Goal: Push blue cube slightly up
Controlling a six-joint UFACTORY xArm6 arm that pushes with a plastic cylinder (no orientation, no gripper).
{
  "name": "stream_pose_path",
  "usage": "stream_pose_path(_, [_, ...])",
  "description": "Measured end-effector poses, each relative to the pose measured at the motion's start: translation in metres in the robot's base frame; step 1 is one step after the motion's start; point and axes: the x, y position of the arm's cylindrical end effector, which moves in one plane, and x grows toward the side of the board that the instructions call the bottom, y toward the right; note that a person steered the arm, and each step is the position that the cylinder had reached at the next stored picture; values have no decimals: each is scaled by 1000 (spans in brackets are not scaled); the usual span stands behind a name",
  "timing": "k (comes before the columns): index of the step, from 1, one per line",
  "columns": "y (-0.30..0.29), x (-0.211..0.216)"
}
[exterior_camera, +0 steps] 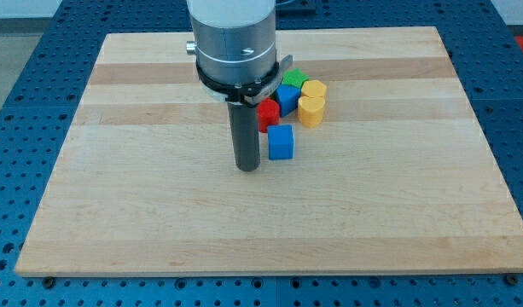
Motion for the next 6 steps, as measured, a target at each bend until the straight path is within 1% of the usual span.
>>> stream_pose_path(3, [32, -6])
stream_pose_path(6, [37, -11])
